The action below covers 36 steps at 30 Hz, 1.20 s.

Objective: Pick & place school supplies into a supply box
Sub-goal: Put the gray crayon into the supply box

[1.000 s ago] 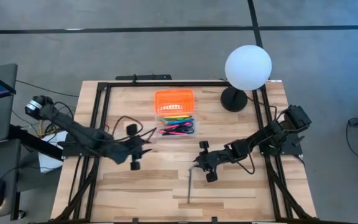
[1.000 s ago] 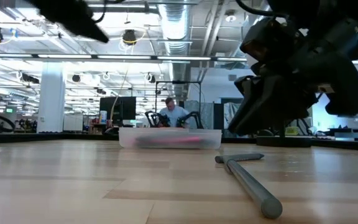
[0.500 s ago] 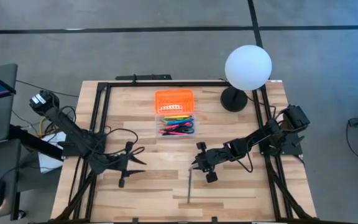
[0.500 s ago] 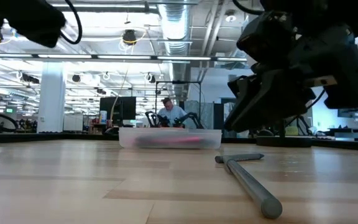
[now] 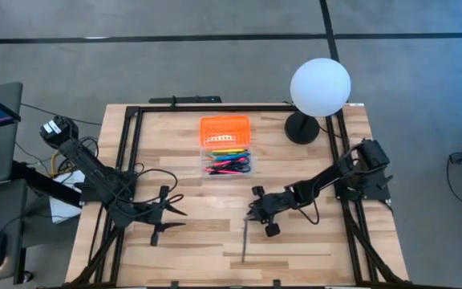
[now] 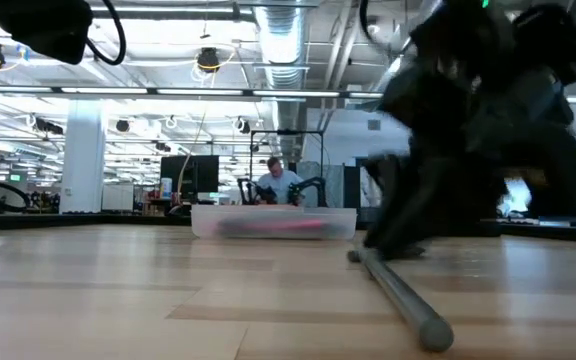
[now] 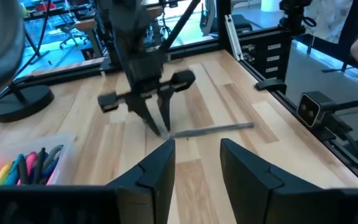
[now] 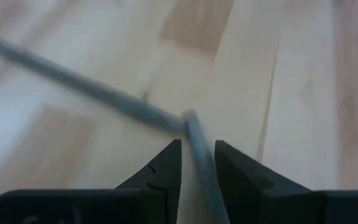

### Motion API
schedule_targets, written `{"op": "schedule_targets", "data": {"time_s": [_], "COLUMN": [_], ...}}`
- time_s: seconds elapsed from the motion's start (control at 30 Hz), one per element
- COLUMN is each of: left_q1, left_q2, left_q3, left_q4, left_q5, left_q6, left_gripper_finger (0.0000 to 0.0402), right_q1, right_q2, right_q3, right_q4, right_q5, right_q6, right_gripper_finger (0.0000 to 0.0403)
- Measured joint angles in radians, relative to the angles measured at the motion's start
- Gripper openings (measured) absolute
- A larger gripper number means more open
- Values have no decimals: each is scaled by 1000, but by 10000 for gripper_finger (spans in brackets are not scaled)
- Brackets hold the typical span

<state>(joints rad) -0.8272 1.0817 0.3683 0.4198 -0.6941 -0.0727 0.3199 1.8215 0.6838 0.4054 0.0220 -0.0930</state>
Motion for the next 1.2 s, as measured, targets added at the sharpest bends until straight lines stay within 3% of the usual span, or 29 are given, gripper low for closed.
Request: {"op": "schedule_targets", "data": {"time_s": [0.2,0.83,1.2], "left_q1": [0,0,0], "left_q2": [0,0,0], "left_q3": [0,0,0], "left_q4": [9,12,0], "left_q5": [-3,-25,-25], "left_q6": [0,-1,-4], "left_gripper_finger": [123,123,123], "right_q1": [-9,-32,-34], "right_q2": [61,43,-93], "right_q3": [13,18,47], "right_q4": [19,-101,-417], "right_q5": [-5,0,14], "right_q6": [23,163,236], "right_gripper_finger": [90,90,90]}}
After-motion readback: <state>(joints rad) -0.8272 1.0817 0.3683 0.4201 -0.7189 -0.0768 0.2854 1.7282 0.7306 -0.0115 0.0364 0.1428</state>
